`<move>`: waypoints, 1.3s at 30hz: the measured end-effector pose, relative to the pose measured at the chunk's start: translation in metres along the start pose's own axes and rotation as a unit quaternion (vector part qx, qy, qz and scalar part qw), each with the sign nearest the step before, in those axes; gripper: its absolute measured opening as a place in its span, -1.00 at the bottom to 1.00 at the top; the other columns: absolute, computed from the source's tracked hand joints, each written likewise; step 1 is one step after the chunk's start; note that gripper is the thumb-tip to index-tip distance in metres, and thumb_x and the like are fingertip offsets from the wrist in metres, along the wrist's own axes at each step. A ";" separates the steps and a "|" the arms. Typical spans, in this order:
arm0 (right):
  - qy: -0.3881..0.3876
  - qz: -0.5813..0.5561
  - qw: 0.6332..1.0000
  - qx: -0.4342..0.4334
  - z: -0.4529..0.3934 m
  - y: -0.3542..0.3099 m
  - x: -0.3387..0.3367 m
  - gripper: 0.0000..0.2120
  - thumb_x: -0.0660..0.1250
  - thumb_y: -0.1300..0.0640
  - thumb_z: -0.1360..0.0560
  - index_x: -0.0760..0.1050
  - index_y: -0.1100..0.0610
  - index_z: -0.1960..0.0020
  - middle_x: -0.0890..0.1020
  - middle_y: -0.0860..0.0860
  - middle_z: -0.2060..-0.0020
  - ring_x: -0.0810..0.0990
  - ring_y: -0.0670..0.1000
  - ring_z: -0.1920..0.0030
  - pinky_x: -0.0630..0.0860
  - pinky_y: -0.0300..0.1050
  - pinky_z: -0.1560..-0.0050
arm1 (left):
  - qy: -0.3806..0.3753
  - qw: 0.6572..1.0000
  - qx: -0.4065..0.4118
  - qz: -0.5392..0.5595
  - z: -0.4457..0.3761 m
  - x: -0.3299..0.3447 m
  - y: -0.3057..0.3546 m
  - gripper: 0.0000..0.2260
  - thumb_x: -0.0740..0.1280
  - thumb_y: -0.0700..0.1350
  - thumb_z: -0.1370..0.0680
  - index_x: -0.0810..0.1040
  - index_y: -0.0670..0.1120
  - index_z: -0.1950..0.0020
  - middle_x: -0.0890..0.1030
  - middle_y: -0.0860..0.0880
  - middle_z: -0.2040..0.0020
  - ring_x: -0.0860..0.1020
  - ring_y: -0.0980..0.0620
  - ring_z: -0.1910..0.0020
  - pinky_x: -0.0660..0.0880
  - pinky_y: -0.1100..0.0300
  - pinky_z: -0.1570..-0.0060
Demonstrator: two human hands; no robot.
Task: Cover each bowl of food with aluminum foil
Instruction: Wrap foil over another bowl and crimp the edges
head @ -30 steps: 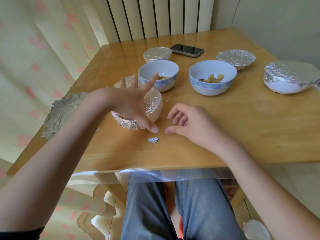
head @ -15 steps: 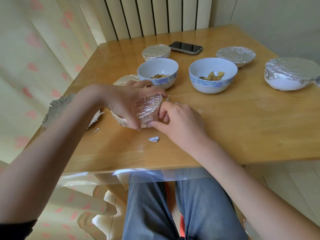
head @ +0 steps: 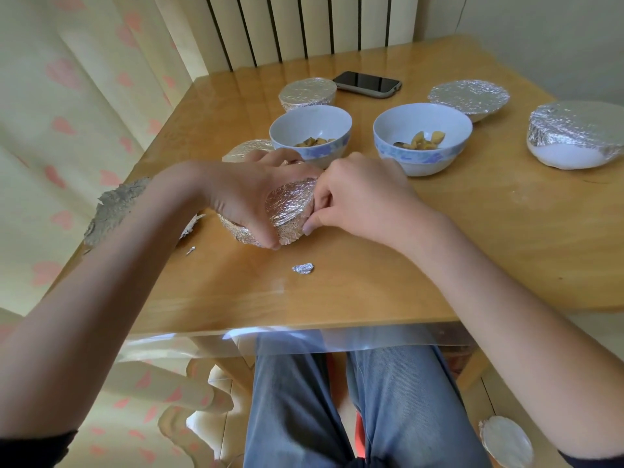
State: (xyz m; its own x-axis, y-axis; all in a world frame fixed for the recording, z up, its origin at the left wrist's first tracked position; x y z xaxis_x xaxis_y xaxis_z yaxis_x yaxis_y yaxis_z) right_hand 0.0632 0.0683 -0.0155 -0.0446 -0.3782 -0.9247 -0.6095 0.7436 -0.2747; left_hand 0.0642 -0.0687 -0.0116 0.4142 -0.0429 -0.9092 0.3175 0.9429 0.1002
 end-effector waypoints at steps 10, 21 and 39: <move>0.015 -0.111 0.994 0.013 -0.003 0.023 0.000 -0.45 0.48 -0.28 -0.24 0.31 0.12 0.50 0.38 -0.06 0.59 0.35 -0.07 0.46 0.31 -0.13 0.37 | -0.001 1.000 -0.020 0.006 0.002 -0.002 0.002 -0.04 0.59 -0.02 -0.27 0.01 0.49 -0.36 0.03 0.25 -0.44 0.00 0.04 -0.48 0.19 -0.09 -0.37; 0.006 -0.071 0.997 -0.010 0.021 0.017 0.007 -0.71 0.30 -0.31 -0.40 0.50 -0.09 0.16 0.49 -0.12 0.45 0.45 -0.18 0.35 0.32 -0.17 0.32 | 0.010 0.996 -0.093 -0.006 0.004 -0.001 0.003 -0.01 0.52 0.19 -0.21 -0.05 0.40 -0.46 0.08 0.11 -0.48 0.09 -0.10 -0.46 0.24 -0.11 -0.32; 0.027 -0.049 0.998 0.002 0.025 -0.008 0.024 -0.73 0.32 -0.20 -0.47 0.45 0.01 0.12 0.46 -0.12 0.30 0.49 -0.05 0.16 0.27 -0.13 0.25 | -0.026 0.999 -0.013 -0.023 0.010 -0.001 0.002 0.02 0.60 0.01 -0.28 -0.04 0.42 -0.46 -0.11 0.20 -0.54 -0.12 0.06 -0.55 0.06 -0.08 -0.47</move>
State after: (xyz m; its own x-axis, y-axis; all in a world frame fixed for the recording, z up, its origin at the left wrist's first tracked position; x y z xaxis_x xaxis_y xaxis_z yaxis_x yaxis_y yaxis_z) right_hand 0.0867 0.0674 -0.0417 -0.0275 -0.4776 -0.8781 -0.6105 0.7036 -0.3635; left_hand 0.0732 -0.0698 -0.0063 0.4443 -0.1031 -0.8899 0.3155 0.9477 0.0477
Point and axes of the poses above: each hand's wrist, its own z-axis away from the middle knuckle, its own x-axis out of the palm, y = z × x, the point moved 5 cm from there along -z, towards the middle knuckle
